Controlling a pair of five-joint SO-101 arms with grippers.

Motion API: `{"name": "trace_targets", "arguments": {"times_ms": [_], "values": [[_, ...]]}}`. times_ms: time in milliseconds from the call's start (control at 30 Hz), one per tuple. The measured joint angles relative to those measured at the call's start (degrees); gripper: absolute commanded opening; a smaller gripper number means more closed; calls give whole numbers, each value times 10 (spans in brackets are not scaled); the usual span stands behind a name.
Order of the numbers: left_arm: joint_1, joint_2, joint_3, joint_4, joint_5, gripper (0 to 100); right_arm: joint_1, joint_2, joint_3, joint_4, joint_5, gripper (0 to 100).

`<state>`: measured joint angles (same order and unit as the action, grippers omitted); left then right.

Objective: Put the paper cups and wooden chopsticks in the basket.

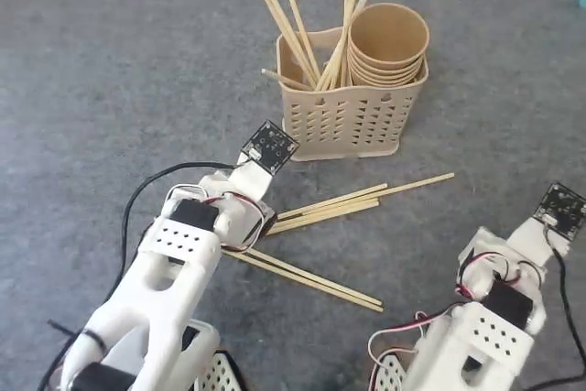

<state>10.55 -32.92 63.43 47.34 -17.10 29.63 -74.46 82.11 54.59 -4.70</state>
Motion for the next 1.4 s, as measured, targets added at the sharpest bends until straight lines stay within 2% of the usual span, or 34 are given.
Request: {"name": "trace_targets", "arguments": {"times_ms": [200, 400, 700, 767, 1233, 1400], "values": [[-1, 8, 8, 0, -3, 199, 0, 0, 0, 0, 0, 90], [-1, 106, -24, 2, -19, 193, 0, 0, 0, 0, 0, 90], [22, 222, -79, 5, -25, 13, 0, 0, 0, 0, 0, 90], [36, 229, -84, 10, -44, 13, 0, 0, 0, 0, 0, 90], [43, 231, -105, 135, -164, 12, 0, 0, 0, 0, 0, 90], [23, 232, -142, 216, -226, 12, 0, 0, 0, 0, 0, 90]]}}
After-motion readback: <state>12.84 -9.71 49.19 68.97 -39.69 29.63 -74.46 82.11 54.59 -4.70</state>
